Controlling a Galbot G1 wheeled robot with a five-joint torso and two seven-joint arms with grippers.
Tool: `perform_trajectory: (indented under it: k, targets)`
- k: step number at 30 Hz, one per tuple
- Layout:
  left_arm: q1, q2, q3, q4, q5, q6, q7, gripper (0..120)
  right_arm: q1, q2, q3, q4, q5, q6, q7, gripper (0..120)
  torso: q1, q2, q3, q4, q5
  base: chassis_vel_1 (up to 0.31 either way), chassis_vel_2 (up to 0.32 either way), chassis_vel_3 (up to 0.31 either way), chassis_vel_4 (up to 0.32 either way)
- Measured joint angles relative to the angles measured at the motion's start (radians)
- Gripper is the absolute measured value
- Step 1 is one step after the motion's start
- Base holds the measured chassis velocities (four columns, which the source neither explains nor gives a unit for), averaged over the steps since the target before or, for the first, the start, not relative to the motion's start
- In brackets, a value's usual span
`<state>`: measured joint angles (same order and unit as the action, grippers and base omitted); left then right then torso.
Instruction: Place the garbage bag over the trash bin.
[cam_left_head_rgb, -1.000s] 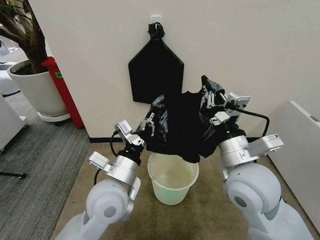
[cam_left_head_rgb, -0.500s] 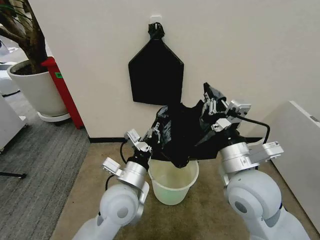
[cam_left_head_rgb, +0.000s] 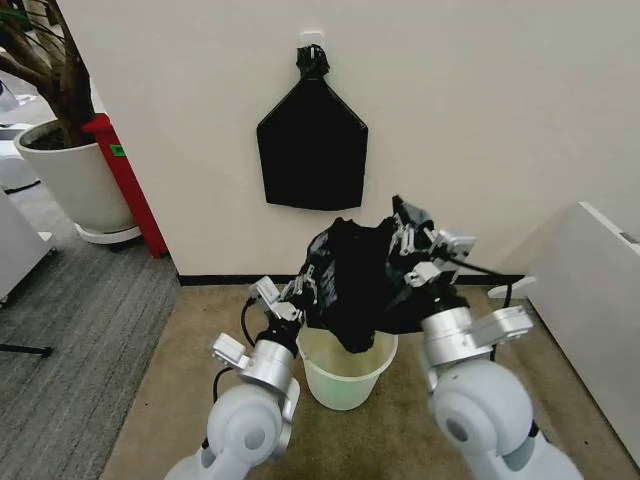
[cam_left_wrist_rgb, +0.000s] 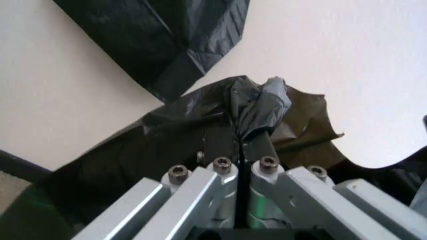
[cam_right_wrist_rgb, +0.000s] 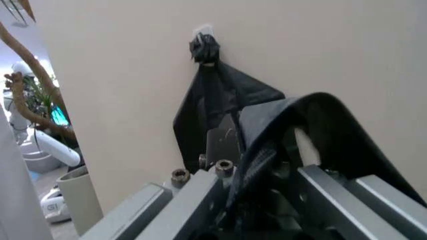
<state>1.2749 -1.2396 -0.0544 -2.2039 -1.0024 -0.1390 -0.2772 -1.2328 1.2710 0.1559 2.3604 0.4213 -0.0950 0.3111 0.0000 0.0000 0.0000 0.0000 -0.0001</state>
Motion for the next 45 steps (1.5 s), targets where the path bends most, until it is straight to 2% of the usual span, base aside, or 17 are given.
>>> perform_trajectory:
  k: [5, 10, 14, 25, 33, 45]
  targets:
    - [0.027, 0.016, -0.016, -0.020, 0.025, 0.002, -0.021, 0, -0.004, 0.011, -0.021, -0.018, -0.014, 0.007, 0.000, 0, 0.000, 0.000, 0.000, 0.0000, 0.0000, 0.000, 0.000, 0.000, 0.000]
    - [0.059, 0.060, -0.045, -0.048, 0.030, 0.004, -0.039, 0, -0.007, 0.012, -0.047, -0.042, -0.024, 0.018, 0.002, 0, 0.000, 0.000, 0.000, 0.0001, 0.0000, 0.000, 0.000, 0.000, 0.000]
    - [0.068, 0.064, -0.051, -0.049, 0.032, 0.010, -0.051, 0, -0.008, 0.017, -0.058, -0.056, -0.029, 0.023, 0.004, 0, 0.000, 0.000, 0.000, 0.0001, -0.0001, 0.000, 0.000, 0.000, 0.000]
    - [0.094, 0.037, -0.042, 0.042, 0.083, 0.006, -0.058, 0, -0.073, 0.026, -0.062, -0.144, -0.063, 0.086, 0.014, 0, 0.000, 0.000, 0.000, 0.0000, 0.0001, 0.000, 0.000, 0.000, 0.000]
    - [0.096, 0.032, -0.031, 0.063, 0.104, 0.006, -0.073, 0, -0.092, 0.023, -0.057, -0.172, -0.068, 0.103, 0.022, 0, 0.000, 0.000, 0.000, 0.0000, 0.0001, 0.000, 0.000, 0.000, 0.000]
    - [0.155, 0.073, -0.053, -0.060, 0.132, 0.086, -0.151, 0, -0.124, 0.000, -0.059, -0.182, -0.067, 0.101, 0.051, 0, 0.000, 0.000, 0.000, 0.0000, 0.0001, 0.000, 0.000, 0.000, 0.000]
